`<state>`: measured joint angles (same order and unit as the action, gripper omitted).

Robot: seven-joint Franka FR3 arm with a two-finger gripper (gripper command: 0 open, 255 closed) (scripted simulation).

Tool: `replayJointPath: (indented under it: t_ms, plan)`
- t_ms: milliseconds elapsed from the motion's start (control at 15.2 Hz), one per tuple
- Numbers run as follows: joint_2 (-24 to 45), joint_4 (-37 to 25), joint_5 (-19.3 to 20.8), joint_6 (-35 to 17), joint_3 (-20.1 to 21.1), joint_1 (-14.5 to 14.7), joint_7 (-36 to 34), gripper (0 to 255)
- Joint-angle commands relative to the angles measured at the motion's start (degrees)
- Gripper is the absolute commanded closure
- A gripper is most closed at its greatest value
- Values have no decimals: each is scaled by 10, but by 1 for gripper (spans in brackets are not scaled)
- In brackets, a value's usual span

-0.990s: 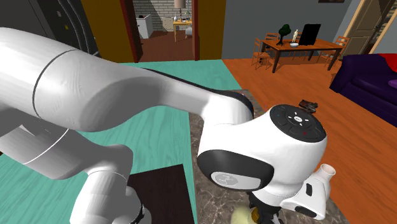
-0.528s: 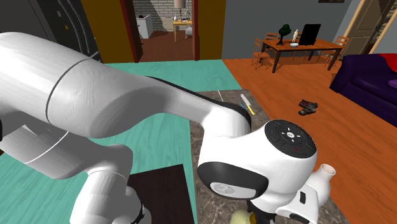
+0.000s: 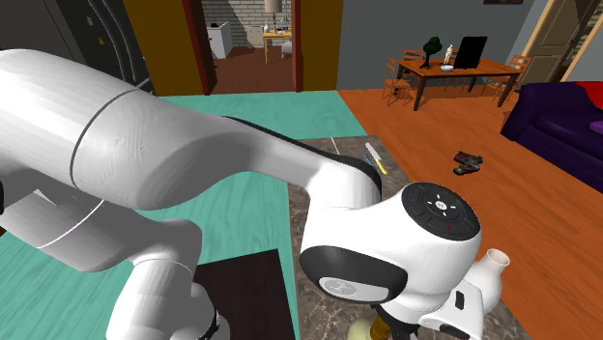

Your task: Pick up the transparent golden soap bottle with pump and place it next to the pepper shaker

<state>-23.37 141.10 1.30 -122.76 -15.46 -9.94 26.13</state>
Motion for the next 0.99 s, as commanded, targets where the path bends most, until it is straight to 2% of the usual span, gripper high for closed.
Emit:
replayJointPath:
  t_ms: [0, 132, 396, 924]
  plan:
    - [0, 0, 0, 0, 0, 0, 0, 0]
    - [0, 0, 0, 0, 0, 0, 0, 0]
    - [-28, -51, 5, 78, 5, -3, -4, 0]
    - [-28, -51, 5, 78, 5, -3, -4, 0]
